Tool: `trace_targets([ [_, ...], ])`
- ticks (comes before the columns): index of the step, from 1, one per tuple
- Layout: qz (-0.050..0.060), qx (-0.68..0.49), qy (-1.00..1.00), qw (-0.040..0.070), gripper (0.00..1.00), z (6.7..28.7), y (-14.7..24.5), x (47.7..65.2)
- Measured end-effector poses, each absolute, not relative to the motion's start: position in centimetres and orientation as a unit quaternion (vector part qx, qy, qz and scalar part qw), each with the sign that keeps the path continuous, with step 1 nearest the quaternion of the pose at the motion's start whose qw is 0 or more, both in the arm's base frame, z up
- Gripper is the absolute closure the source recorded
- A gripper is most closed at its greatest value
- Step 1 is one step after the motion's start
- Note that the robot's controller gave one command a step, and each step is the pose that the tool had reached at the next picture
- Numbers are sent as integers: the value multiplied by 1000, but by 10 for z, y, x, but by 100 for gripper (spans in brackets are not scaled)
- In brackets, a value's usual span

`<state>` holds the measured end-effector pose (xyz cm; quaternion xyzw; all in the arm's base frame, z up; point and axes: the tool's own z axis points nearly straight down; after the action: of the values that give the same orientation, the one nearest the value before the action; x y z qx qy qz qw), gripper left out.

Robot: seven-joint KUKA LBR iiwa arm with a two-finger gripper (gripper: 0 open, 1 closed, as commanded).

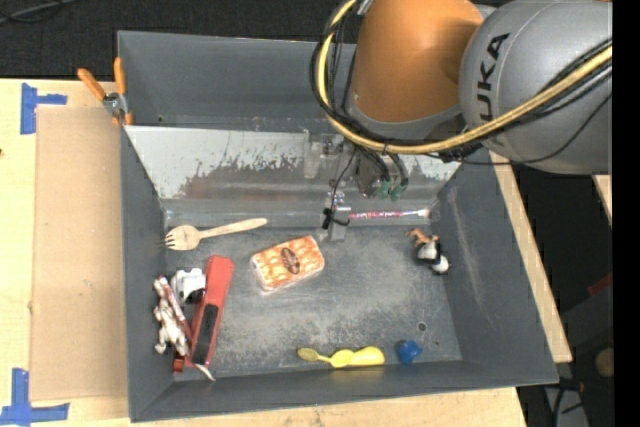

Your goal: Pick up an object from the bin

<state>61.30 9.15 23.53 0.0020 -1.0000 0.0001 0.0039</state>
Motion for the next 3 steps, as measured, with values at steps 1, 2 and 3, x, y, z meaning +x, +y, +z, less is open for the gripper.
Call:
trace_targets([
  [1,0,1,-1000,0,0,240,91,614],
  [2,-1,58,-998,-1,0,158,93,609],
  [3,0,91,-996,2,0,113,94,605],
])
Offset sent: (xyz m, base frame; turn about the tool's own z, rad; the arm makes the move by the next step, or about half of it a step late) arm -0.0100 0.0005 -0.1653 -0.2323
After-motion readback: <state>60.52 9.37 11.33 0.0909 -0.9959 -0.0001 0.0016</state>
